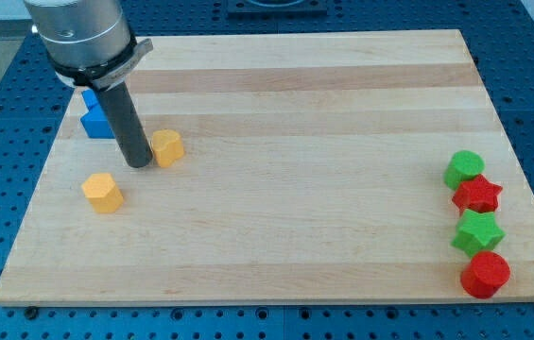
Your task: Move your arm towards center left
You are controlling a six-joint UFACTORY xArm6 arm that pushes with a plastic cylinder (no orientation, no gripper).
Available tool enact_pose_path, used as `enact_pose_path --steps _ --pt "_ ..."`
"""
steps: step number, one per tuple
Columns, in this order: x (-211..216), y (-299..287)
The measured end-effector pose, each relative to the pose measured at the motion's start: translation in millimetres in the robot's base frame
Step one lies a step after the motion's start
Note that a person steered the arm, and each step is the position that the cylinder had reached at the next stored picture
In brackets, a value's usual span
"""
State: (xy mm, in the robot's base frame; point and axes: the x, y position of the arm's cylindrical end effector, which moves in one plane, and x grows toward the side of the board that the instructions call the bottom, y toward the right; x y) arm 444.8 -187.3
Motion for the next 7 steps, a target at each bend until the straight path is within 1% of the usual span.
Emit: enact_pose_path --steps 1,3,4,5,6,7 --pt "3.5 -38.6" --pt "-2.3 -42.9" --pt "-14.8 -63.4" --pt "-14.8 -64.2" --pt "-4.3 -104.1" --pt "0.8 -117.7"
